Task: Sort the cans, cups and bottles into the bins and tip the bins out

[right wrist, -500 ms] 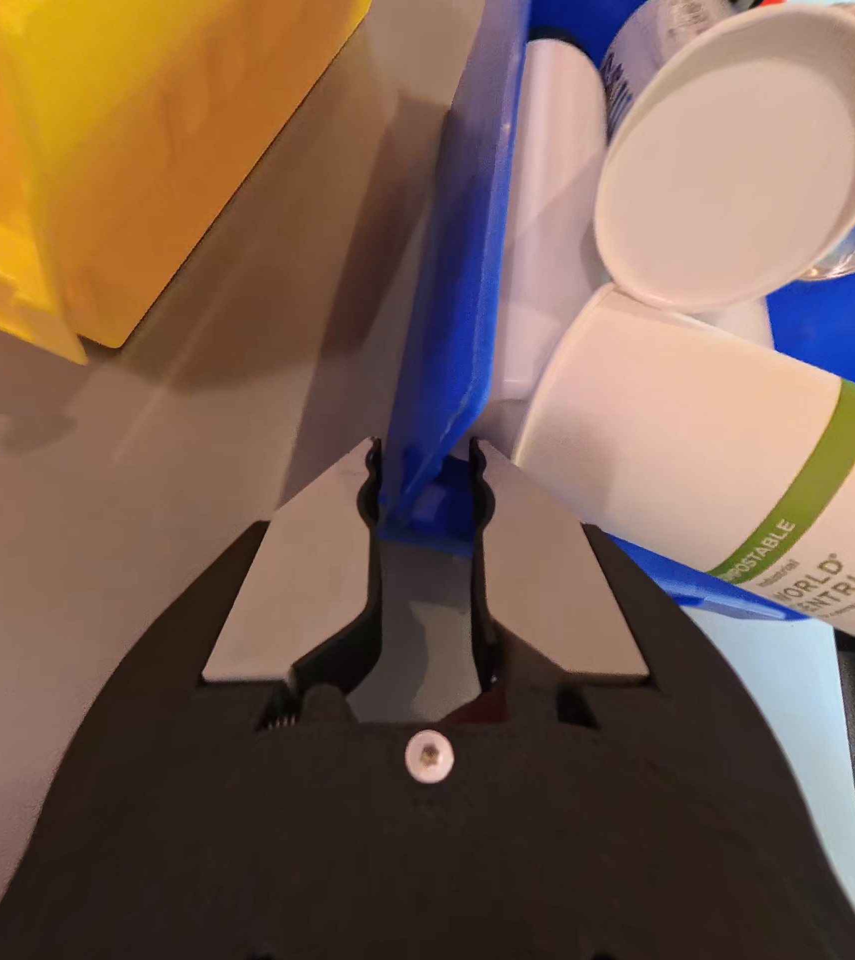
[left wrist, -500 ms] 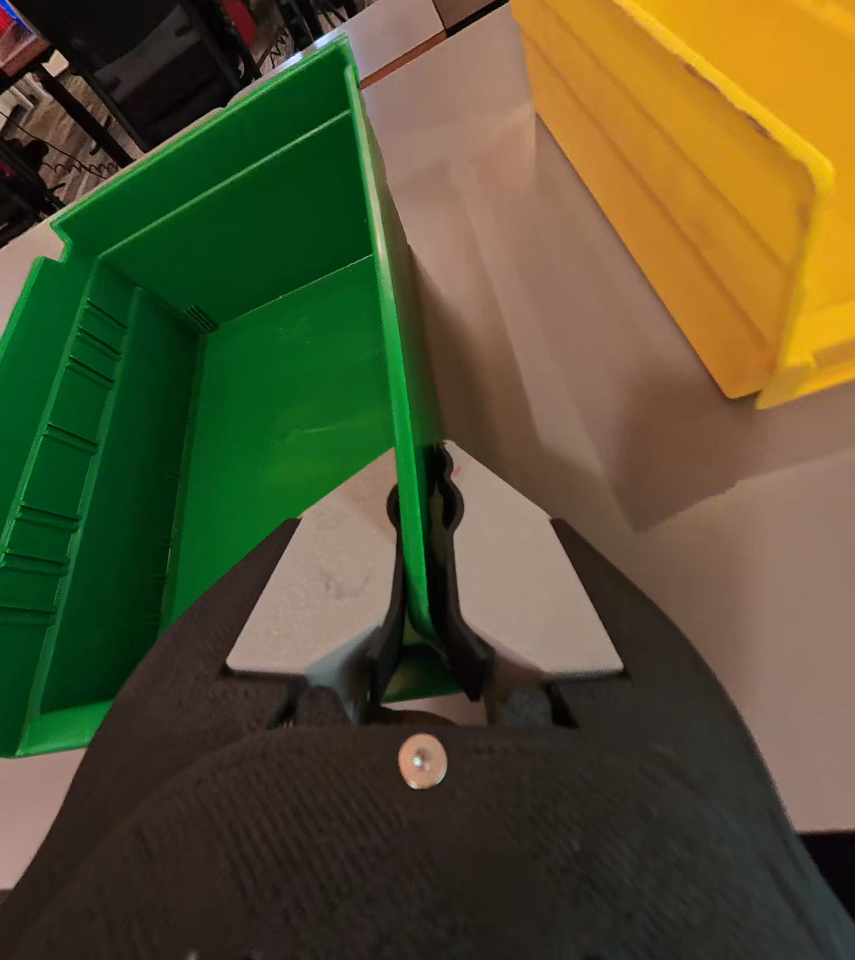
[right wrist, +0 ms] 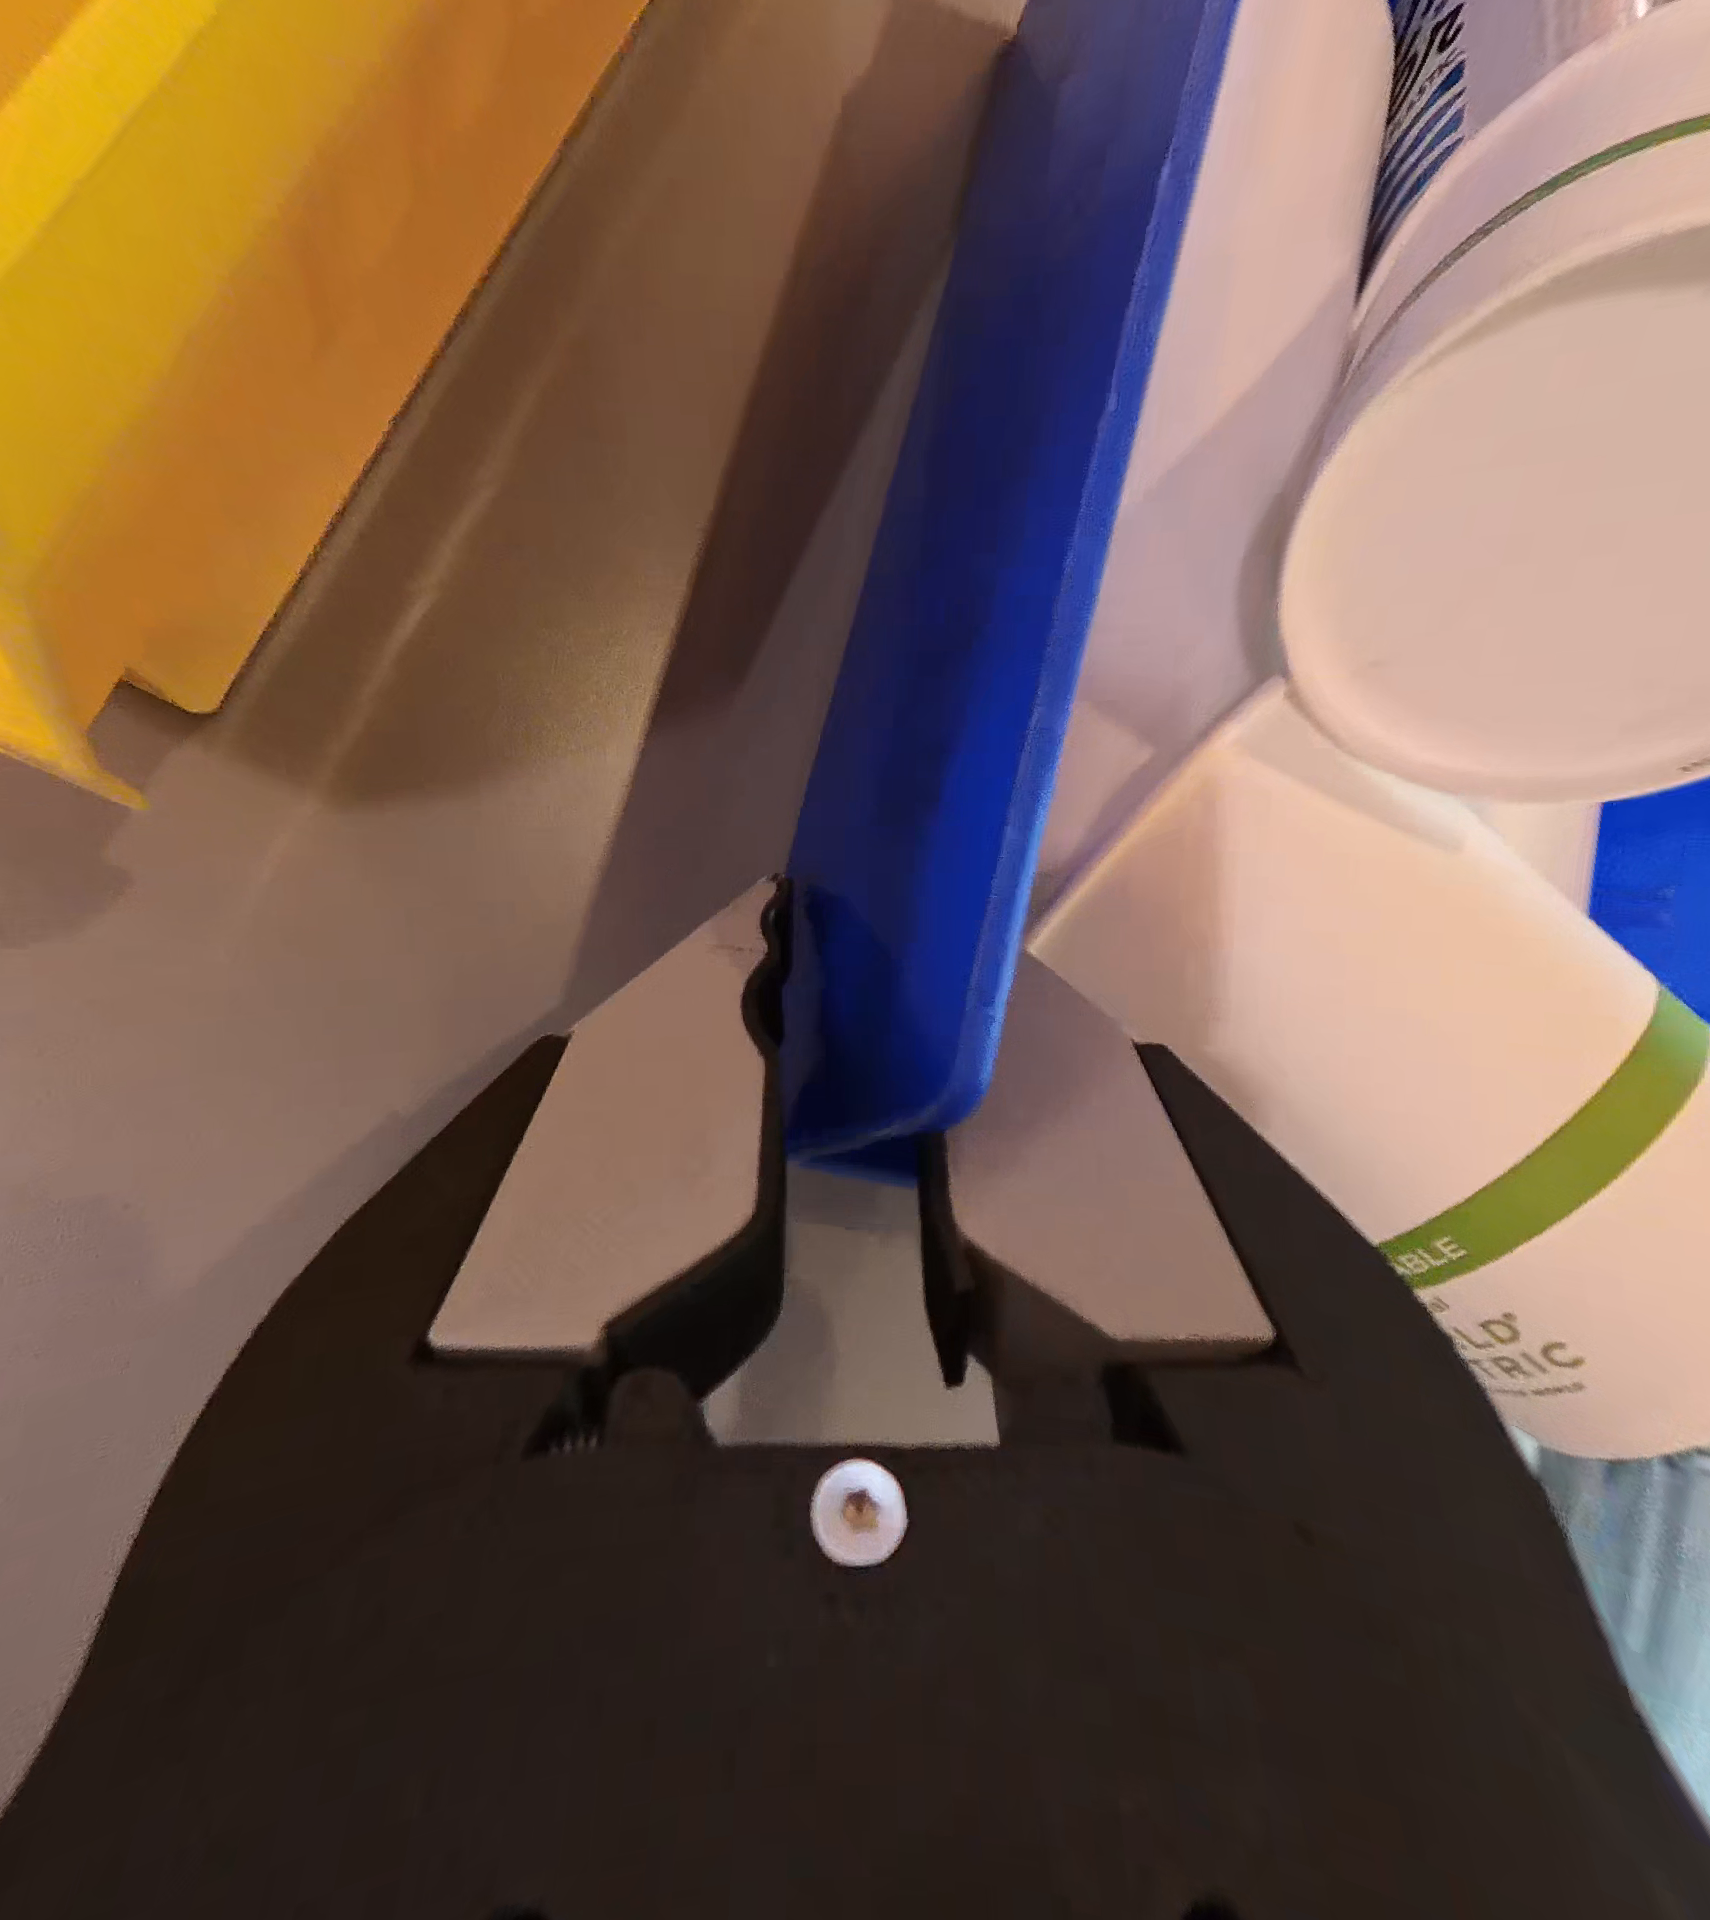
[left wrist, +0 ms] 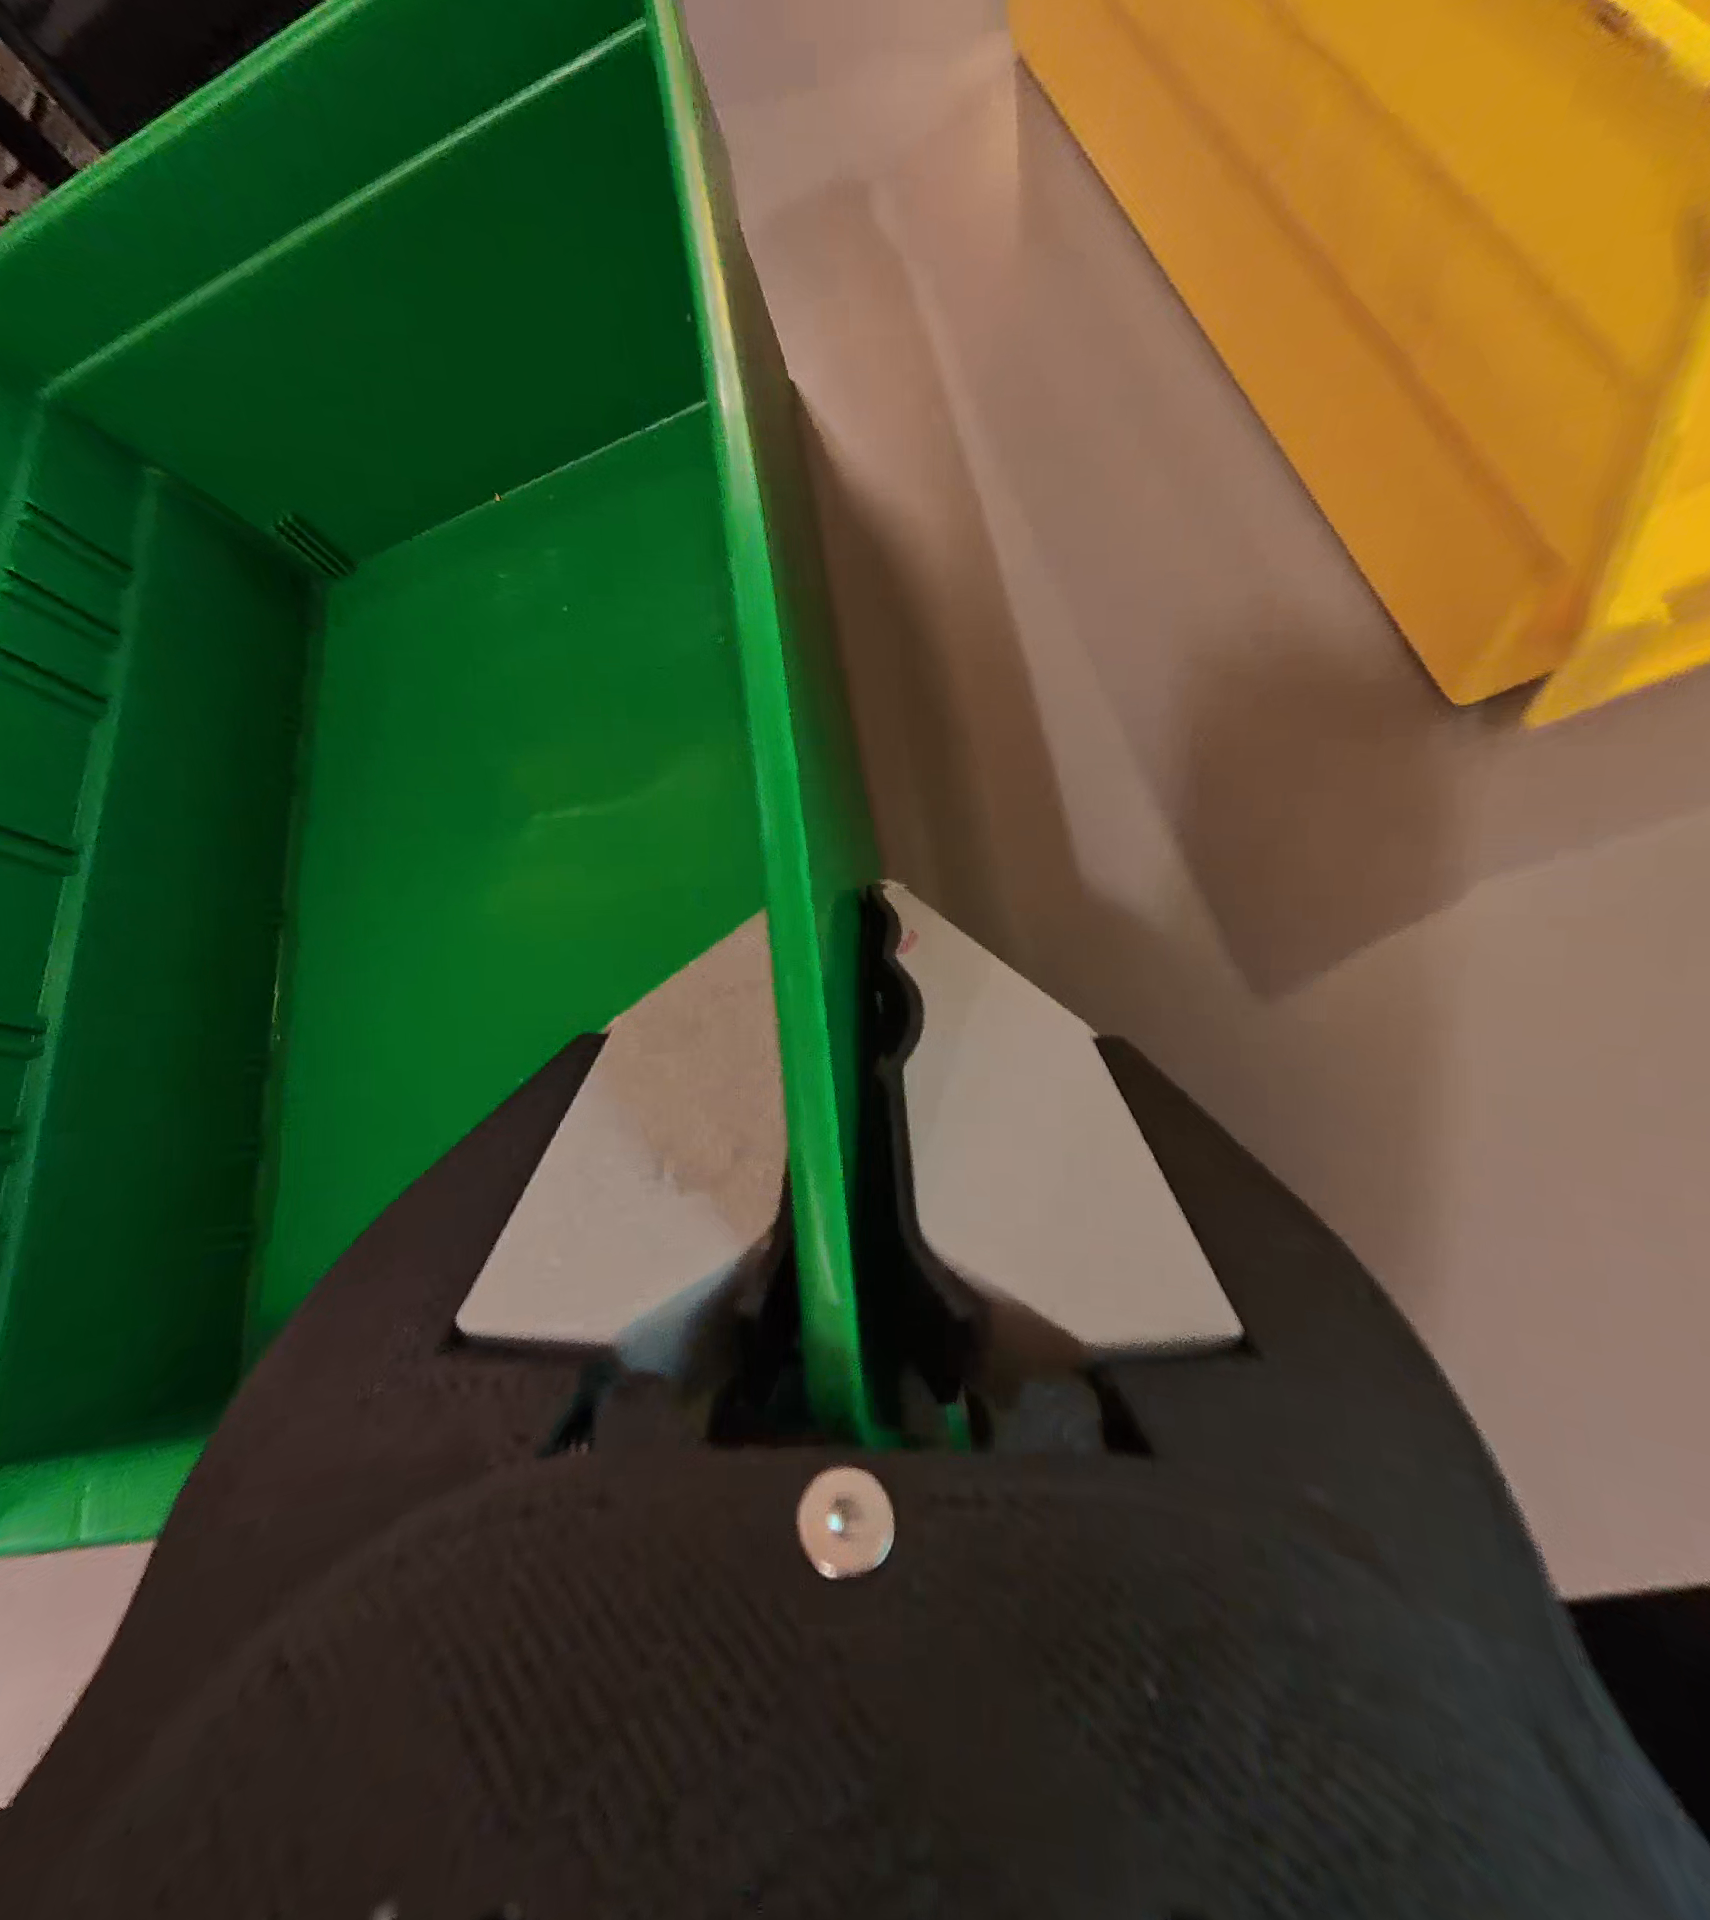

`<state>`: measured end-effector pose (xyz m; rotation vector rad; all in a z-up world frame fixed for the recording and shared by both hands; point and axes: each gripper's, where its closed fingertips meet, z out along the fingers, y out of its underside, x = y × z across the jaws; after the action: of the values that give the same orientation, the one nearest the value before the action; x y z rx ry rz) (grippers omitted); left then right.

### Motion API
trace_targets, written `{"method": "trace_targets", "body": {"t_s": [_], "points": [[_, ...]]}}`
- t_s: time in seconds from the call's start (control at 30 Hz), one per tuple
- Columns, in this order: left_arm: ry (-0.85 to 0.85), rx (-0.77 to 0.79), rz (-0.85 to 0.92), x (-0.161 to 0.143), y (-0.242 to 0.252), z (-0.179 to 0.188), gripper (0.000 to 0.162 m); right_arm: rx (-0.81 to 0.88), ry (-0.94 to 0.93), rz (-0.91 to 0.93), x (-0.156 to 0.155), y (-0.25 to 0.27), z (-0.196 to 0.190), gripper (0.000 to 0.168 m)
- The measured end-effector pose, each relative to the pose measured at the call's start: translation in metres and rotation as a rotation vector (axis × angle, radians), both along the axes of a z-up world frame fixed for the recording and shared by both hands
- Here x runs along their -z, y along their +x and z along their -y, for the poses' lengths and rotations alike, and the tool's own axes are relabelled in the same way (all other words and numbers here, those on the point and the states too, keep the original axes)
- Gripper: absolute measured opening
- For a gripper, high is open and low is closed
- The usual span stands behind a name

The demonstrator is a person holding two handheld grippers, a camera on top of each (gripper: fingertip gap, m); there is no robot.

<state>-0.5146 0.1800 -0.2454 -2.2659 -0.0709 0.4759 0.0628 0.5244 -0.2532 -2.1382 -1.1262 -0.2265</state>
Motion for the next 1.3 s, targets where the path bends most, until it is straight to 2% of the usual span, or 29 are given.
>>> {"method": "trace_targets", "body": {"t_s": [0.1,0.27,0.47,0.63,0.73,0.83,0.9,1.03,1.3], "points": [[-0.040,0.035,0.011,0.001,0.003,0.006,0.004,-0.019,-0.036,-0.097,-0.005,-0.006,0.002,0.011],[-0.054,0.049,-0.015,0.001,0.001,0.007,0.004,-0.063,-0.077,-0.066,-0.002,-0.010,0.000,0.012],[-0.020,0.023,-0.004,-0.001,0.001,0.007,0.004,-0.019,-0.120,-0.134,-0.003,0.007,-0.001,0.001],[-0.015,0.028,-0.083,-0.003,-0.003,0.006,0.012,-0.033,-0.164,-0.176,-0.003,0.026,0.013,0.001],[0.032,0.039,-0.034,-0.004,0.002,0.000,0.004,-0.041,-0.147,-0.173,-0.004,0.028,0.015,0.003],[0.085,0.031,-0.006,-0.004,0.002,-0.001,0.003,-0.062,-0.080,-0.111,-0.003,0.029,0.010,0.010],[0.092,0.025,0.003,-0.005,0.002,0.000,0.003,-0.079,-0.110,-0.120,-0.003,0.026,0.011,0.003],[0.115,0.026,-0.001,-0.007,0.001,0.004,0.003,-0.087,-0.132,-0.145,-0.004,0.026,0.013,0.000],[0.231,-0.002,-0.015,-0.039,-0.005,0.023,0.002,-0.132,-0.103,-0.174,-0.021,0.032,0.029,0.001]]}}
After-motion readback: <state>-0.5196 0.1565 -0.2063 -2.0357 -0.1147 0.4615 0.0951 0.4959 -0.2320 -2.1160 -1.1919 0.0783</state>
